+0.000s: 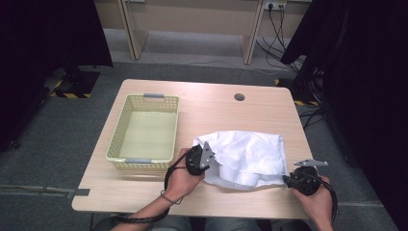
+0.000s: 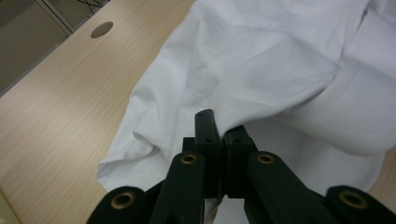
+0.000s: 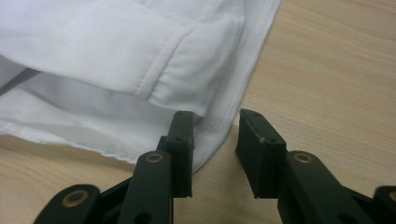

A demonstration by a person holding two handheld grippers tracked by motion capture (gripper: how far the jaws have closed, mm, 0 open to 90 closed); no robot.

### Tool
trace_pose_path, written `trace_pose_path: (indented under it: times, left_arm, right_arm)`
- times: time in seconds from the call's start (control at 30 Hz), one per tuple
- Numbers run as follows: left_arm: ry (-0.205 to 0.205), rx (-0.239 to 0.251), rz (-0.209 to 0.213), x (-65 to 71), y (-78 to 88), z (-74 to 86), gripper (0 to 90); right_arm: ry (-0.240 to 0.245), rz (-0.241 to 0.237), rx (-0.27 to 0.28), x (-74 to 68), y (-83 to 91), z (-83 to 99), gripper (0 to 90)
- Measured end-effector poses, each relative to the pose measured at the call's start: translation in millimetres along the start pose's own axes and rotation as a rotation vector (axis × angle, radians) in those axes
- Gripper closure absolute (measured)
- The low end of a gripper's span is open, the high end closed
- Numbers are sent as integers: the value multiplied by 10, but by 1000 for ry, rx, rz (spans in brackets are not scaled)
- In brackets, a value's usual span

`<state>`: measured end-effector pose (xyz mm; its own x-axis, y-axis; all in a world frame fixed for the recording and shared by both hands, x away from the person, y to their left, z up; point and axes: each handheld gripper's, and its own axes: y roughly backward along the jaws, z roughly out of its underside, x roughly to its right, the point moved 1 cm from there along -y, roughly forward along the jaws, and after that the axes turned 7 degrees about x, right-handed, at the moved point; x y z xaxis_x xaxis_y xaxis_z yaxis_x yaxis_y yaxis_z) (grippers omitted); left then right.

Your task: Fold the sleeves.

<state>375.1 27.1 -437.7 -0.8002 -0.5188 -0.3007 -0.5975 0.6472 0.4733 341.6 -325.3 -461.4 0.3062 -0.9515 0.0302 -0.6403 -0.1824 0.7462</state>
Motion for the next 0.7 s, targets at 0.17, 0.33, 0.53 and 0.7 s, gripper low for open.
trace_pose_path:
  times: [0.17,0.33,0.53,0.7]
  left_arm:
    - [-10,-34,33,116,-19,139,861]
    - [30,0,67,121,68,155,779]
    - [125,120,124,101,392,-29,621]
    - [199,134,67,-24,303,-102,545]
  right_arm:
    - [13,6,-17,15,-5,-25,631]
    - [-26,10,42,81,206,-121,578]
    - [-22,6,163,79,541,-358,542]
    - [-39,-27,201,13,513,-501,495]
